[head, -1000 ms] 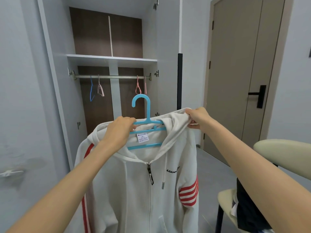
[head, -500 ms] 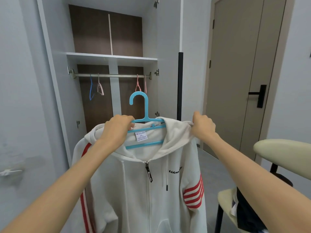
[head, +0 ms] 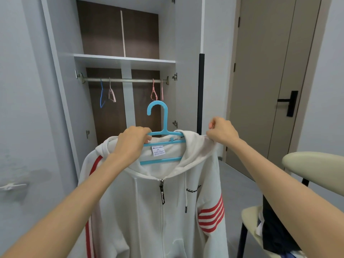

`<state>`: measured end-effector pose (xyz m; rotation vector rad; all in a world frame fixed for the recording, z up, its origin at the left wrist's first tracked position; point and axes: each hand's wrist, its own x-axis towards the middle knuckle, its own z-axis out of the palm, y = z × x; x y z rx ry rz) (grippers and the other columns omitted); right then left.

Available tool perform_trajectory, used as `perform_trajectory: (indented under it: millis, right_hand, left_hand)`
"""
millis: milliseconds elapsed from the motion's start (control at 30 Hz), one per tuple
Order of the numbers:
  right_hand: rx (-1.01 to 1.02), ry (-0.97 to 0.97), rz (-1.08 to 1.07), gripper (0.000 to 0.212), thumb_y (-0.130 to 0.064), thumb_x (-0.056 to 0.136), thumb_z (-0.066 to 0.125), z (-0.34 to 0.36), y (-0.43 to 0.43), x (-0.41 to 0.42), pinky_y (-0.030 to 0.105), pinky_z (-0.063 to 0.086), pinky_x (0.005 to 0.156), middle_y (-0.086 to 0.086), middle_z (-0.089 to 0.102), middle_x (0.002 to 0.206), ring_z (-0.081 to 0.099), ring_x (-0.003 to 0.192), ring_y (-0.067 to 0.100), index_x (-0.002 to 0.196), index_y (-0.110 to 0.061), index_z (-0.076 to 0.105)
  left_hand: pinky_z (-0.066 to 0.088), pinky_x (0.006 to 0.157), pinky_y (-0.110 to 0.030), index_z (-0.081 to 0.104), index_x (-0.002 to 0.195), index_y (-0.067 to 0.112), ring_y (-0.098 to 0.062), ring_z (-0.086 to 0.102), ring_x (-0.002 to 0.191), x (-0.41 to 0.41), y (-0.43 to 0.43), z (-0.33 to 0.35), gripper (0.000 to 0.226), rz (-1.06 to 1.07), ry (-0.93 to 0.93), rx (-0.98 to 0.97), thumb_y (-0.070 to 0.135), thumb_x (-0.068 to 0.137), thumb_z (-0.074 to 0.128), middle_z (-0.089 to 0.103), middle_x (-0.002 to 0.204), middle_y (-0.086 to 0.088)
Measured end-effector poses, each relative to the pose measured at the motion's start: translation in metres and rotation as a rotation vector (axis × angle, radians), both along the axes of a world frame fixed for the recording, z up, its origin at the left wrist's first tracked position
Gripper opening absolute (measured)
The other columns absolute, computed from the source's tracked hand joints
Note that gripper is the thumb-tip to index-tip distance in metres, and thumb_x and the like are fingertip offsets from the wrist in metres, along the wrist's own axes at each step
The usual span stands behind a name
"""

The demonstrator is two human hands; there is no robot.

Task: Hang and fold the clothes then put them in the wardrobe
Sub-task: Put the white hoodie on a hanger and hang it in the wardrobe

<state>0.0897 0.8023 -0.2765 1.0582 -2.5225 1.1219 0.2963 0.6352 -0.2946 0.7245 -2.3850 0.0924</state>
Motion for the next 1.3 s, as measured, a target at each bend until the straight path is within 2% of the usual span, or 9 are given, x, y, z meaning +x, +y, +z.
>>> perform_trajectory:
  millis: [133,233,333,467,567,700,900,1067,1300]
  right_hand:
    - [-0.354,0.122,0.127,0.011,-0.011,0.082,0.054,0.005,-0.005,0.015,0.024,0.034,0.056,-0.013,0.053,0.075,0.048,0.068,0.003,0.088,-0.02,0.054]
    - [-0.106,0.181,0.379,0.015,-0.02,0.091,0.055,0.011,-0.015,0.03,0.017,0.041,0.068,-0.012,0.06,0.097,0.054,0.085,0.003,0.102,-0.023,0.064]
    - [0.148,0.248,0.475,0.024,-0.031,0.095,0.053,0.011,-0.029,0.042,0.023,0.044,0.079,-0.01,0.061,0.106,0.054,0.094,0.009,0.112,-0.02,0.064]
    - [0.097,0.464,0.372,0.016,-0.038,0.097,0.048,0.011,-0.038,0.05,0.029,0.04,0.063,-0.012,0.055,0.08,0.051,0.074,0.013,0.094,-0.026,0.058]
    - [0.031,0.563,0.291,0.016,-0.038,0.097,0.047,0.013,-0.042,0.05,0.03,0.04,0.062,-0.014,0.052,0.08,0.051,0.074,0.013,0.09,-0.027,0.056]
    - [-0.031,0.559,0.205,0.021,-0.037,0.096,0.051,0.012,-0.042,0.041,0.031,0.038,0.066,-0.01,0.062,0.096,0.058,0.089,0.019,0.105,-0.025,0.064]
    - [-0.052,0.537,0.134,0.02,-0.033,0.095,0.052,0.006,-0.052,0.021,0.03,0.031,0.068,-0.007,0.066,0.108,0.058,0.099,0.024,0.108,-0.027,0.066]
    - [-0.04,0.506,0.133,0.023,-0.032,0.096,0.052,-0.014,-0.076,-0.003,0.03,0.029,0.069,-0.006,0.066,0.11,0.057,0.102,0.022,0.112,-0.026,0.066]
    - [0.069,0.465,0.128,0.02,-0.032,0.095,0.053,-0.033,-0.142,-0.063,0.029,0.029,0.064,-0.006,0.065,0.094,0.058,0.09,0.024,0.106,-0.024,0.067]
  left_hand:
    - [0.05,0.089,-0.032,0.063,0.112,0.015,-0.022,0.062,0.093,-0.001,0.001,-0.004,0.028,-0.014,0.01,0.018,0.026,0.086,0.066,0.068,0.113,-0.003]
    - [0.05,0.089,-0.032,0.062,0.114,0.014,-0.022,0.062,0.095,-0.001,0.004,-0.003,0.032,-0.053,0.037,-0.008,0.025,0.085,0.068,0.068,0.114,-0.003]
    - [0.048,0.081,-0.028,0.063,0.111,0.012,-0.02,0.058,0.092,0.0,0.005,0.004,0.026,-0.1,0.093,-0.088,0.021,0.087,0.065,0.069,0.11,-0.006]
    - [0.041,0.072,-0.029,0.064,0.102,0.011,-0.016,0.048,0.082,0.002,0.003,0.018,0.014,-0.157,0.204,-0.13,0.017,0.093,0.054,0.07,0.101,-0.006]
    - [0.043,0.084,-0.035,0.065,0.102,0.013,-0.021,0.053,0.088,0.0,-0.002,0.022,0.02,-0.141,0.253,-0.165,0.026,0.096,0.051,0.068,0.101,-0.005]
    - [0.029,0.111,-0.045,0.054,0.123,0.022,-0.021,0.046,0.117,-0.002,-0.015,0.01,0.034,-0.003,0.268,-0.144,0.037,0.093,0.054,0.054,0.126,-0.002]
    - [0.02,0.116,-0.048,0.026,0.147,0.025,-0.028,0.023,0.142,-0.017,-0.035,-0.017,0.062,0.021,0.164,0.02,0.034,0.093,0.054,0.031,0.152,0.0]
    - [0.015,0.116,-0.05,0.021,0.149,0.024,-0.03,0.013,0.145,-0.047,-0.059,-0.03,0.063,0.038,0.088,0.057,0.033,0.095,0.051,0.021,0.157,-0.001]
    - [0.014,0.119,-0.043,0.025,0.148,0.023,-0.025,0.021,0.143,-0.117,-0.131,-0.06,0.059,-0.029,0.102,0.133,0.032,0.095,0.05,0.029,0.154,0.0]
